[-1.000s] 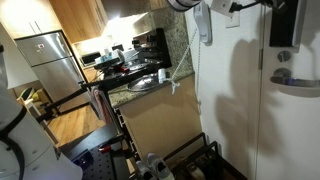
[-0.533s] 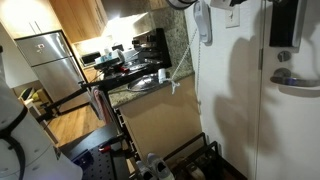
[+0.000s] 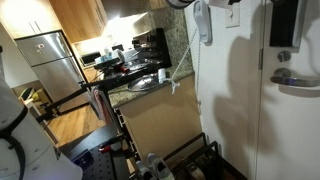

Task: Push a button on the digital lock on the door

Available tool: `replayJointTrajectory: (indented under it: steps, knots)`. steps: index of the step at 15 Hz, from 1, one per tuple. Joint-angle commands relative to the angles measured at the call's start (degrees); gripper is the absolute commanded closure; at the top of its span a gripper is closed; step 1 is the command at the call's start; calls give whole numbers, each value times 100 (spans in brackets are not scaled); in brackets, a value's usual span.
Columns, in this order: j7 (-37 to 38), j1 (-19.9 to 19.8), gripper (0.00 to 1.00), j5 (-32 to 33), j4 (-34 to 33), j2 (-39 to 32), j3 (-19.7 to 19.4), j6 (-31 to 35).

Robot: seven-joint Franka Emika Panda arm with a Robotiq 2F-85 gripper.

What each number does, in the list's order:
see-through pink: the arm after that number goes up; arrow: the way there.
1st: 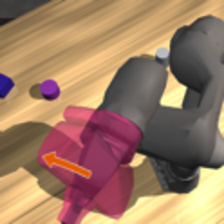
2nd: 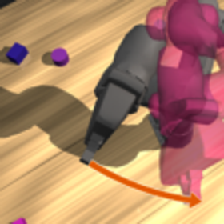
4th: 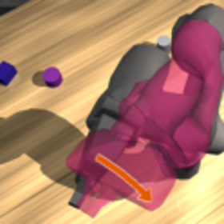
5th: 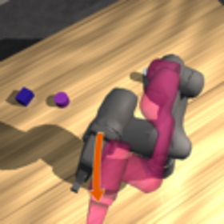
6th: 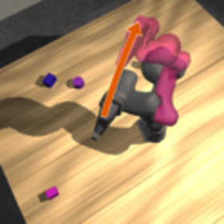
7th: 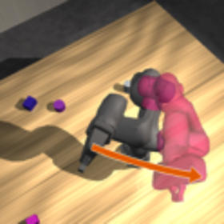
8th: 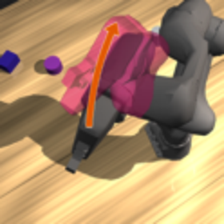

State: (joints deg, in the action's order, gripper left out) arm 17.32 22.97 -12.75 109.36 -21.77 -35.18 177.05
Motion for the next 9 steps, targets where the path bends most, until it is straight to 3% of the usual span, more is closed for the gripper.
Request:
replayJointTrajectory:
  steps: [1, 9]
  knots:
    - [34, 21, 100, 23, -150, -28, -53, -140]
    - [-3, -78, 100, -36, -181, -58, 85, -175]
